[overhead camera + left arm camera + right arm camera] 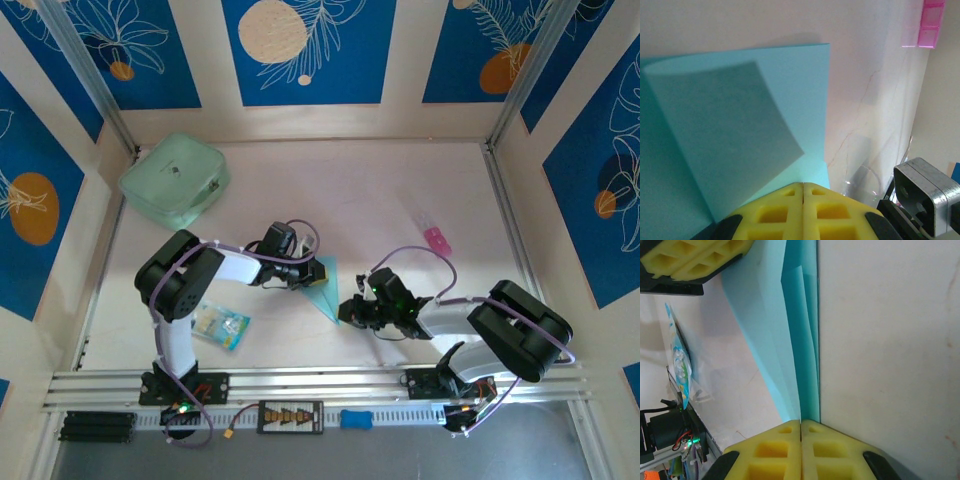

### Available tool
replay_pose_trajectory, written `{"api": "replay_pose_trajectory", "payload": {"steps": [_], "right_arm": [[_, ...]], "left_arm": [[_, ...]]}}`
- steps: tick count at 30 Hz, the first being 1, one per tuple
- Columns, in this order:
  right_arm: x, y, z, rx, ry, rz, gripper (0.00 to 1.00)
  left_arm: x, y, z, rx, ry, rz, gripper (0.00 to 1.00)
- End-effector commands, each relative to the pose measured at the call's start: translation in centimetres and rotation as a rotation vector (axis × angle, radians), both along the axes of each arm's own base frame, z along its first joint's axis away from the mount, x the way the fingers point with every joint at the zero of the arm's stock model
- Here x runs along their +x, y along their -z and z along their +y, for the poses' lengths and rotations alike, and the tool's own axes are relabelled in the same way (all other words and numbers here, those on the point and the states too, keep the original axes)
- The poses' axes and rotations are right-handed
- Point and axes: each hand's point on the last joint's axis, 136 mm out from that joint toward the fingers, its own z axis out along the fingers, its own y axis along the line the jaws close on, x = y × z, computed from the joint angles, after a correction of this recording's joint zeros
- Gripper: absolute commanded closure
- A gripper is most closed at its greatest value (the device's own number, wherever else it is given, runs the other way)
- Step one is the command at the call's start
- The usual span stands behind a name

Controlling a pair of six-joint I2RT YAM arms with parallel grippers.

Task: Fold a paper plane with a square sheet of paper (pick it up from the middle)
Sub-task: Fourth fold the wing at the center of the table.

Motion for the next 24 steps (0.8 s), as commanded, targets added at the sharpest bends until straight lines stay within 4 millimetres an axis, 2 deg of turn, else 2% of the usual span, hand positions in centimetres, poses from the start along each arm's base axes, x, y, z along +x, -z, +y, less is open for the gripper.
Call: {"api": "replay_pose_trajectory", "payload": {"steps": [1, 8, 16, 24], "right_arm": [[-4.61, 3.79, -2.73, -0.139, -0.045, 0.188, 0.88], [-4.7, 3.29, -2.81, -0.143, -0.053, 0.177, 0.84], [-5.16, 3.63, -3.2, -0.153, -0.056, 0.188, 0.92], [-5.1, 3.27, -3.35, -0.157, -0.051, 0.179, 0.87]], "left_arm": [[-0.74, 2.12, 0.8, 0.058, -0.01, 0.046, 0.93], [-0.78, 2.12, 0.83, 0.059, -0.011, 0.048, 0.93], [-0.76, 2.1, 0.8, 0.058, -0.011, 0.048, 0.93], [-0.8, 2.08, 0.82, 0.058, -0.01, 0.049, 0.93]]}}
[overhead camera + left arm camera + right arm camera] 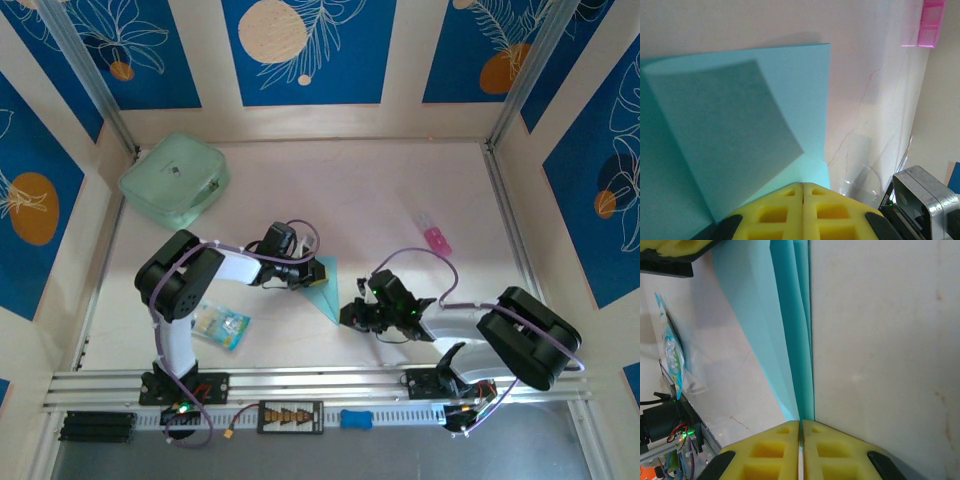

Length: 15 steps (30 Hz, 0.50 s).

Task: Fold a paper plane with a square sheet of paper (pick it up from the middle)
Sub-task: Fourth fold the wing at the center of the table.

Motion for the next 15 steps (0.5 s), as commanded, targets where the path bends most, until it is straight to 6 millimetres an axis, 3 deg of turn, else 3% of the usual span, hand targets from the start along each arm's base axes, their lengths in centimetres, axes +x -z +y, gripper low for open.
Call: {"api": "replay_pose_trajectory", "payload": {"steps": [1, 15], "right_arm": [[-3.97, 3.29, -2.93, -0.135, -0.031, 0.159, 0.87], [-3.34, 2.61, -2.63, -0.117, -0.021, 0.13, 0.88]], "left_arm": [[-0.81, 2.13, 0.81, 0.06, -0.011, 0.049, 0.93], [-0.92, 2.33, 0.81, 0.058, -0.01, 0.053, 0.93]]}}
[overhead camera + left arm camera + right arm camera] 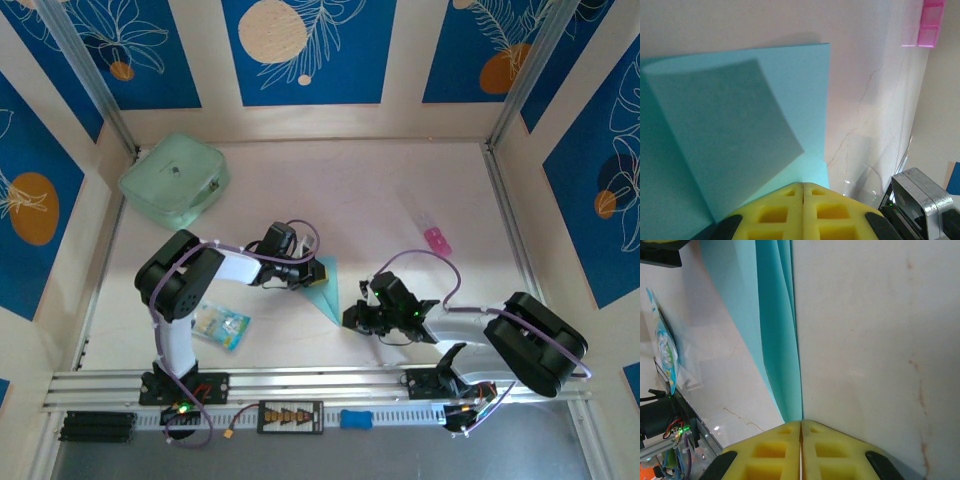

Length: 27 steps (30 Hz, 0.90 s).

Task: Fold a paper plane with a square sheet of paper (pick it up from the middle)
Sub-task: Fourth fold the wing at the center of the table.

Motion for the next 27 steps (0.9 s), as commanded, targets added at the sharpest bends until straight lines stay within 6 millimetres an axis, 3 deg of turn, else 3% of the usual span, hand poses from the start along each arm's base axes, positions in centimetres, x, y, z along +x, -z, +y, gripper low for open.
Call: {"api": "replay_pose_trajectory", "payload": {"steps": [1, 8, 12, 20, 27], "right_arm": [[-2.2, 2.0, -2.0, -0.098, -0.005, 0.1, 0.88], [1.9, -4.0, -0.3, 0.035, -0.017, -0.049, 0.87], [3.6, -5.5, 1.6, 0.078, -0.05, -0.074, 0.89], [5.3, -4.3, 5.1, 0.068, -0.098, -0.039, 0.89], [5.7, -2.0, 5.1, -0.035, -0.081, 0.012, 0.89]], "left_arm": [[-0.9, 2.4, 0.9, 0.059, -0.012, 0.053, 0.93], [-0.9, 2.4, 0.8, 0.057, -0.009, 0.054, 0.93], [-0.8, 2.4, 0.7, 0.055, -0.009, 0.054, 0.93], [-0.9, 2.4, 0.7, 0.053, -0.005, 0.056, 0.93], [-1.0, 2.5, 0.7, 0.054, -0.005, 0.06, 0.93]]}}
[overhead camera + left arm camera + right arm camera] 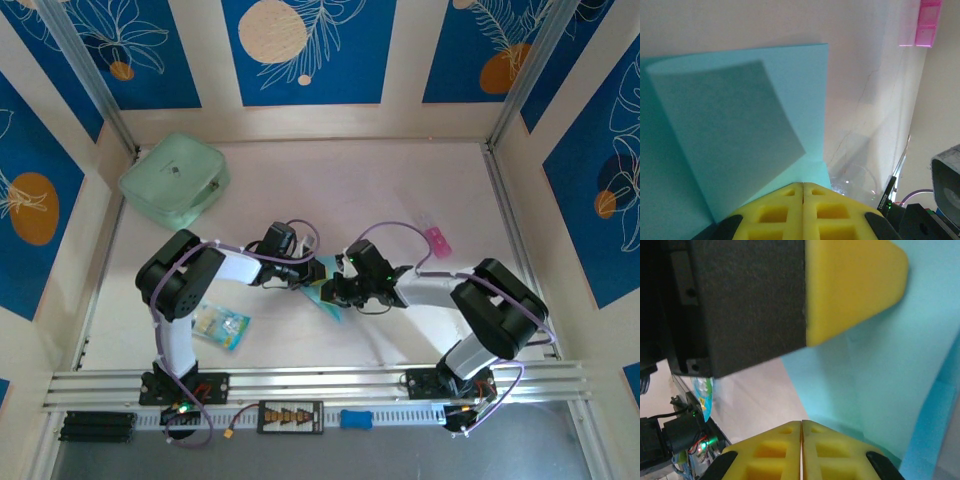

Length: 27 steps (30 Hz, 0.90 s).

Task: Fold a paper plane with a square sheet of paper (pick it up from the middle)
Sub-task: Fourth fold the wing at the center of the table.

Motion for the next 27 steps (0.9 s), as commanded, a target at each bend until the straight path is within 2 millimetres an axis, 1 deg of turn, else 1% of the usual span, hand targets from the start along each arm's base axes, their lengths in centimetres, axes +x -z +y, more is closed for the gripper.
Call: {"api": "replay_pose_trajectory", "payload": {"steps": [1, 7, 13, 19, 22, 27], "right_arm": [[-0.3, 1.0, -0.4, -0.05, -0.003, 0.02, 0.89], [-1.1, 2.3, -1.2, -0.063, 0.01, 0.048, 0.9], [-1.9, 3.2, -1.4, -0.039, 0.013, 0.072, 0.9], [-3.2, 4.3, -2.3, -0.042, 0.031, 0.103, 0.9], [-3.8, 4.4, -3.0, -0.048, 0.038, 0.104, 0.9], [-4.8, 4.1, -3.3, -0.044, 0.024, 0.103, 0.9]], "left_arm": [[-1.0, 2.5, 0.9, 0.064, -0.011, 0.061, 0.93], [-0.9, 2.6, 0.8, 0.064, -0.01, 0.063, 0.93], [-1.0, 2.6, 0.9, 0.065, -0.009, 0.062, 0.94], [-1.0, 2.6, 1.0, 0.068, -0.011, 0.065, 0.94], [-1.0, 2.7, 1.1, 0.072, -0.013, 0.064, 0.94], [-1.1, 2.8, 1.3, 0.08, -0.017, 0.065, 0.94]]}}
